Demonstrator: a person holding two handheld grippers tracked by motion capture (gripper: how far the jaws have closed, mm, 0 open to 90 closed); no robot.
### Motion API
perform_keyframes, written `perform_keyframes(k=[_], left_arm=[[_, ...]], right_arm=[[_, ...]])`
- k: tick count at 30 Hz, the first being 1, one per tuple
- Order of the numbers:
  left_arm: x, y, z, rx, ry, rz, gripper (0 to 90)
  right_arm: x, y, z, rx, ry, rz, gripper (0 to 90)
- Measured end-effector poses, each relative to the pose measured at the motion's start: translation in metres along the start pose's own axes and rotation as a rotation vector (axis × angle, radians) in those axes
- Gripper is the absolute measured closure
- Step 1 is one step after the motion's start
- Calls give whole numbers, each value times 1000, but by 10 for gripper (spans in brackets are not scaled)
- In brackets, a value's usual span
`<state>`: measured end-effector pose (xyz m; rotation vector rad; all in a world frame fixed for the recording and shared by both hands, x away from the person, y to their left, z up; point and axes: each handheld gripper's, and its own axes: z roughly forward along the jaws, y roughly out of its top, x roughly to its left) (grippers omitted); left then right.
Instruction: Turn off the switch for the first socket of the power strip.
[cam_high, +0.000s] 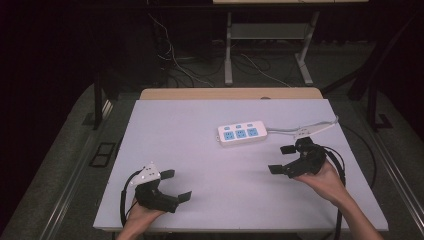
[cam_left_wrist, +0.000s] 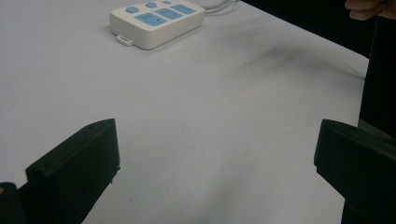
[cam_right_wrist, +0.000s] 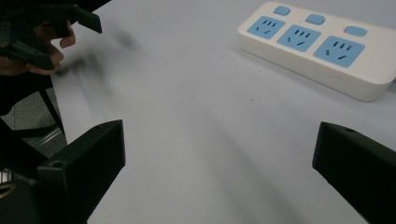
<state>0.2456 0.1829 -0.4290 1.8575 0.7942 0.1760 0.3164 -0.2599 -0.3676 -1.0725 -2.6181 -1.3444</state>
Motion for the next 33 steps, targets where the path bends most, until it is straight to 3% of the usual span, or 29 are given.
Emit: perform_keyframes(k=[11,33], left_arm=[[1,0,1,2,-2,-3,0],[1,0,1,4,-6,-1,0]], right_arm=[[-10,15,7,10,0,12,23],[-17,55,25,39,1,-17,23]])
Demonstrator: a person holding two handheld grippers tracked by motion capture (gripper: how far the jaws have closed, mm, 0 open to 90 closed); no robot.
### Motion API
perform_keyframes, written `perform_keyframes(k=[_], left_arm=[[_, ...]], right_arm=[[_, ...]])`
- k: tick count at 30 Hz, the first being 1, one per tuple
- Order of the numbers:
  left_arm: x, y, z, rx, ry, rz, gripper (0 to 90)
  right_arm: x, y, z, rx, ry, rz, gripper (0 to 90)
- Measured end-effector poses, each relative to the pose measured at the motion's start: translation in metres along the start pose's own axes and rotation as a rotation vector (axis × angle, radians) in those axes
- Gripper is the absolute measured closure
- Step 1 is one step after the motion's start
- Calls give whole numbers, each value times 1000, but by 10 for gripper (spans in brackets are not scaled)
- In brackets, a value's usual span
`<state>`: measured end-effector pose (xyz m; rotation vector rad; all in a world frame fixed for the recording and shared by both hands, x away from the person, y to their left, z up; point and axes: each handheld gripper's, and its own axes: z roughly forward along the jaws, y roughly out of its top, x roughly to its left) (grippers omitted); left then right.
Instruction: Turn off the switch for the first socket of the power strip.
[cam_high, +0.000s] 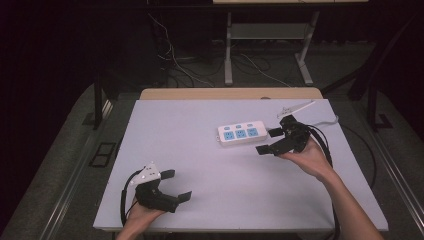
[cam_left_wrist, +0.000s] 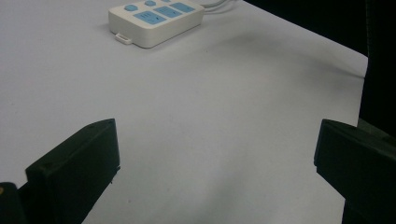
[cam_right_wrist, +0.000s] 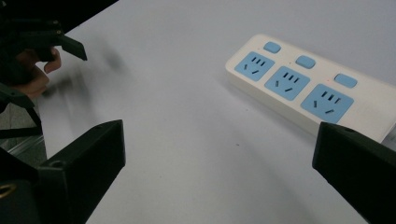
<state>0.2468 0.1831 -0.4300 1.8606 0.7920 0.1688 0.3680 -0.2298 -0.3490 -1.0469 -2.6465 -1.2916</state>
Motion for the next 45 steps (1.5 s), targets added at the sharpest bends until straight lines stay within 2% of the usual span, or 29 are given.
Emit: perform_keyframes(k=[18,30,35,45], left_arm=[[2,0,1,2,-4,-2,0],[2,0,1,4,-8,0,0],[2,0,0,4,-7,2,0],[2,0,1,5,-8,2,0]], right_arm=[[-20,27,3,-5,-30,41,23],[-31,46,7,-4,-59,42,24],[-36,50,12,19,-70,41,24],[-50,53,18,10,-77,58,24]])
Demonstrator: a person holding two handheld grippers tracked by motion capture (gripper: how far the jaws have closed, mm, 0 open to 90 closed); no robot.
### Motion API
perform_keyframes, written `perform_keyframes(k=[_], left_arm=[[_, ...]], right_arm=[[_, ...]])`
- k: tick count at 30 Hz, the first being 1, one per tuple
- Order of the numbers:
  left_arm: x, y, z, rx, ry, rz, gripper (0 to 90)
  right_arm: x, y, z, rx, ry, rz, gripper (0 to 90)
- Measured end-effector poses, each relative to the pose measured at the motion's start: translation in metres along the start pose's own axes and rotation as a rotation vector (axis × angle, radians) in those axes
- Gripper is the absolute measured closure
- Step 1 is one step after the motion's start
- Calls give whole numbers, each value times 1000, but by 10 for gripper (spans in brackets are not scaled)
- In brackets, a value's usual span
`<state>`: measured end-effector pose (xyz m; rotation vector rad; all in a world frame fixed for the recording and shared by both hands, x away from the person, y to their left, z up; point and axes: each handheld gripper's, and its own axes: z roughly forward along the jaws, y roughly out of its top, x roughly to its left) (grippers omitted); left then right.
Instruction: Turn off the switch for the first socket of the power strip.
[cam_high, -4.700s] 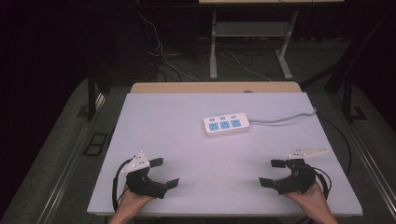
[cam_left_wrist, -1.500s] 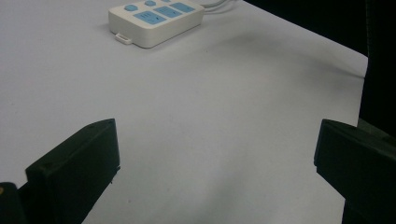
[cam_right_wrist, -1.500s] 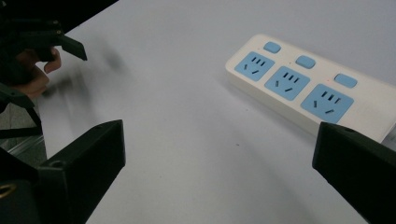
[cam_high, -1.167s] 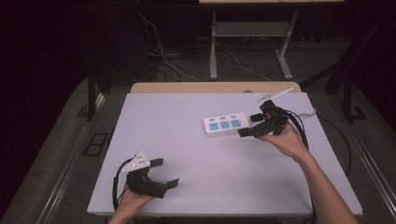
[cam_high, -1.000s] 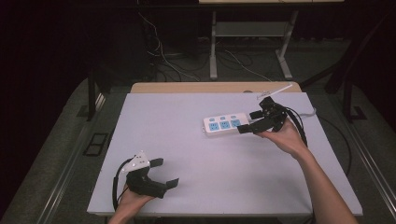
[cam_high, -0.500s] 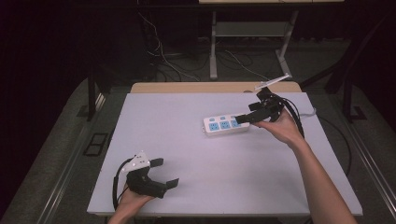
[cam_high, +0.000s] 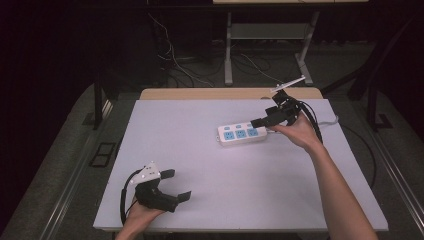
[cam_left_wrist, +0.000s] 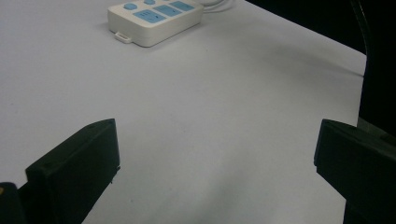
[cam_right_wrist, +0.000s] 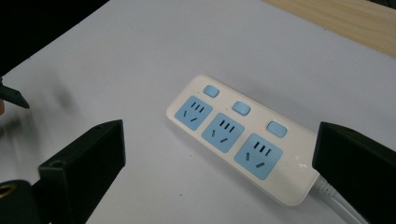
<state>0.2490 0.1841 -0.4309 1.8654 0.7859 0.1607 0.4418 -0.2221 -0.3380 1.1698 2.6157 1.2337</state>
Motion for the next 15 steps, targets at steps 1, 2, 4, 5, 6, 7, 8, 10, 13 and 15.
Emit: perform_keyframes(k=[1,2,4,5,6,7,8,10,13,15], left_arm=[[0,0,0,1,0,1,0],[0,0,0,1,1,2,0],[1,0,0,2,1,2,0],[1,0,0,2,1,2,0],[0,0,0,3,1,2,0],[0,0,0,3,1,1,0],[0,0,0,6,1,3,0],[0,0,0,8,1,4,0],[0,0,1,8,1,0,0],[0,0,1,9,0,-1,0]], right_arm=[[-1,0,1,-5,1,-1,24],[-2,0,1,-7,1,4,24],[-5,1,4,-8,-1,5,24],[-5,1,4,-8,-1,5,24],[-7,1,5,-10,-1,10,24],[-10,1,7,-11,-1,16,24],[-11,0,8,-10,-8,16,32],[-12,0,9,-7,-16,10,63],[-16,-1,13,-8,-18,-1,155],[-17,0,15,-8,-21,-1,188]])
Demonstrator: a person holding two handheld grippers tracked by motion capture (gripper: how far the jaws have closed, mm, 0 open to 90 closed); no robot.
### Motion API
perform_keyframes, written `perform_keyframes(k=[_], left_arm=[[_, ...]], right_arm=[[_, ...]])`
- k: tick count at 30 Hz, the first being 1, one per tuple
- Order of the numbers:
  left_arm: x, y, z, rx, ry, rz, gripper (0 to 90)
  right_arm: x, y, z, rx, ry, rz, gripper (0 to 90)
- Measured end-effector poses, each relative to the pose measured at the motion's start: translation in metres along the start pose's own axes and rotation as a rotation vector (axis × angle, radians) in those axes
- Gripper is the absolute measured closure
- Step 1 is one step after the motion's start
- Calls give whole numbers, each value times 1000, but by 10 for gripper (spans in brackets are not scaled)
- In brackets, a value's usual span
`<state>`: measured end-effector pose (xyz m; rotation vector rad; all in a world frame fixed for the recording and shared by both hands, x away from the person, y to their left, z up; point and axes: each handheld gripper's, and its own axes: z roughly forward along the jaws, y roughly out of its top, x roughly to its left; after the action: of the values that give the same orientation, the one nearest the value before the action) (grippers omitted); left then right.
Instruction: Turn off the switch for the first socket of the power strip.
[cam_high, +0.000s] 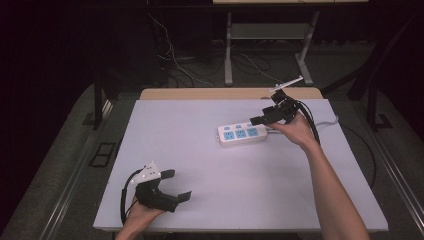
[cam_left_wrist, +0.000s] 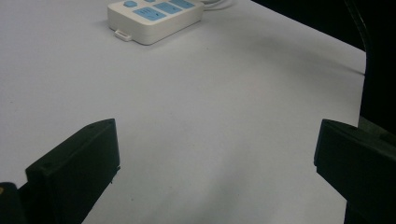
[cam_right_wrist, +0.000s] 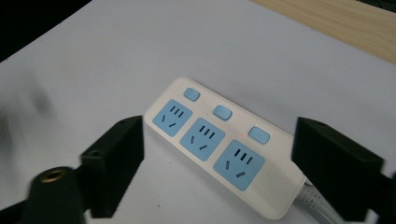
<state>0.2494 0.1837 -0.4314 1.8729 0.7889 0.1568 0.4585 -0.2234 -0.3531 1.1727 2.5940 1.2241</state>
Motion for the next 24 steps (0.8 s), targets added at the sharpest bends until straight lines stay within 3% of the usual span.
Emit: perform_keyframes(k=[6,13,18,24], left_arm=[[1,0,0,5,-2,2,0],[0,0,0,3,-4,2,0],[0,1,1,2,-5,4,0],[0,1,0,0,-3,6,0]], right_arm=[[-3,0,10,-12,-7,-9,397],[-6,0,18,-11,-23,-13,535],[-10,-2,23,-27,-6,2,689],[-15,-3,30,-26,-4,12,786]])
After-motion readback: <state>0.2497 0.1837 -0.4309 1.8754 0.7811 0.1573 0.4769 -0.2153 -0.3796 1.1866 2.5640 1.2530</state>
